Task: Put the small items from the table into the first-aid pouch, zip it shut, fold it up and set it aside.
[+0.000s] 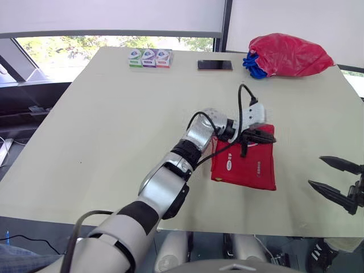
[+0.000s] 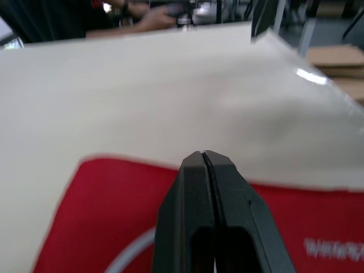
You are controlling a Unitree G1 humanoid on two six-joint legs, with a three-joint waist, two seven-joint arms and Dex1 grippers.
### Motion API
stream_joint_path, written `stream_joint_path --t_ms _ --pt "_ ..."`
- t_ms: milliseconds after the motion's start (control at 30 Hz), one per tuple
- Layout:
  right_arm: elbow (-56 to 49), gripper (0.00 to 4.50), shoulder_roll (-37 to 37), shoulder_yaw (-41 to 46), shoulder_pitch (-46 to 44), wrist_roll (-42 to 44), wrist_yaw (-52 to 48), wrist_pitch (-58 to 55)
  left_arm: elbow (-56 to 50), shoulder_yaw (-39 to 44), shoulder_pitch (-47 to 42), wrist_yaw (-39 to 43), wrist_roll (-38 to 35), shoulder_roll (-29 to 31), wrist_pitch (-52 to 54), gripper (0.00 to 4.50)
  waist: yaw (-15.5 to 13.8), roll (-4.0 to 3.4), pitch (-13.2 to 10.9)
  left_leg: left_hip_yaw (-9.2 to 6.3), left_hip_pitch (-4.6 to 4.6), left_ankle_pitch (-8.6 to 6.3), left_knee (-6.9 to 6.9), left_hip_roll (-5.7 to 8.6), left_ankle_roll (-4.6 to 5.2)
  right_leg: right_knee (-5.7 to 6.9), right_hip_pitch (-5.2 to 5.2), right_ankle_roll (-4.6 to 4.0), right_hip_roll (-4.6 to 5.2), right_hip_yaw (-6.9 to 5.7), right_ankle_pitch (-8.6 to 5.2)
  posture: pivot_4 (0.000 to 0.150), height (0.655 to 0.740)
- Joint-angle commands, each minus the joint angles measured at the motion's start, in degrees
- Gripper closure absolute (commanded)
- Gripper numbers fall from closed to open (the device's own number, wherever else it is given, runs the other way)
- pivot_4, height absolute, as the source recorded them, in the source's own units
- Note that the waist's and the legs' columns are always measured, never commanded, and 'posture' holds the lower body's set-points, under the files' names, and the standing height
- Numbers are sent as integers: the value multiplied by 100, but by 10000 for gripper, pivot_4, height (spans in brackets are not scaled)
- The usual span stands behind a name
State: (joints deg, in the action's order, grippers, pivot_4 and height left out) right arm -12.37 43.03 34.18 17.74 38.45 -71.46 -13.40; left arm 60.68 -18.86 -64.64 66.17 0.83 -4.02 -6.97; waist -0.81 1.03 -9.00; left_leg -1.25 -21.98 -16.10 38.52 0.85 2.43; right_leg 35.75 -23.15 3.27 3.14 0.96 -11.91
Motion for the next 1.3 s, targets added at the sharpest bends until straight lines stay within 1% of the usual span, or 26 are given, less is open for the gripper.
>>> stream_joint_path --t_ms 33,133,267,433,733,800,867,967,1100,1167,1300 --pt "-44 0 113 109 -36 45 -41 95 532 -49 -161 -283 304 -130 -235 44509 0 3 -1 0 0 0 0 -1 0 0 0 0 0 0 0 1500 7400" --pt "-90 0 111 126 -13 54 -26 81 919 238 -228 -530 232 -233 -17 44509 -5 3 0 -4 -1 0 0 0 0 0 2 2 1 1 -1 1500 7400" --pt "-163 0 103 100 -19 57 26 55 1282 384 -286 -1169 388 -212 171 44509 1 4 2 -4 2 0 0 -1 0 1 4 18 0 2 -11 1500 7400" --pt "-177 0 101 41 -71 48 74 51 1435 414 -333 -1718 608 -170 273 44509 16 8 3 -5 21 0 0 -3 0 1 22 22 -1 1 -13 1500 7400" --pt "-133 0 73 -106 -170 14 88 82 1530 816 -371 -2522 585 -41 389 44509 19 0 8 -5 21 -1 0 -2 -1 2 22 21 -2 1 -12 1500 7400" --pt "-133 0 74 -142 -196 7 106 81 1506 914 -373 -2535 548 50 265 44509 31 -1 8 -5 22 -1 0 -3 -1 3 22 22 -2 1 -12 1500 7400" --pt "-144 0 67 -173 -215 4 130 75 1452 1034 -379 -2336 458 145 104 44509 59 -2 8 -4 23 -1 0 -3 -1 5 21 21 -3 2 -12 1500 7400" --pt "-122 0 12 -266 -324 -29 315 29 1239 1265 -370 -1496 206 473 -220 44509 104 -1 6 -6 21 -1 -3 -3 -1 7 18 10 -5 0 -6 1500 7400" --pt "-142 0 -143 -341 -626 148 937 -373 683 1627 -253 -226 -276 1059 -525 44509 127 0 4 -6 13 0 -3 -6 -2 7 11 -3 -2 0 2 1500 7400" --pt "-235 0 -136 -482 -780 180 1222 -673 246 1772 -82 299 -521 1408 -460 44509 128 0 3 -8 9 0 -2 -5 -3 8 7 -4 -1 -1 2 1500 7400" --pt "-350 0 -45 -754 -1009 277 1682 -1369 -874 1830 426 1010 -835 2068 -24 44509 133 -2 4 -10 8 0 -3 -8 -3 9 4 -6 2 0 3 1500 7400"
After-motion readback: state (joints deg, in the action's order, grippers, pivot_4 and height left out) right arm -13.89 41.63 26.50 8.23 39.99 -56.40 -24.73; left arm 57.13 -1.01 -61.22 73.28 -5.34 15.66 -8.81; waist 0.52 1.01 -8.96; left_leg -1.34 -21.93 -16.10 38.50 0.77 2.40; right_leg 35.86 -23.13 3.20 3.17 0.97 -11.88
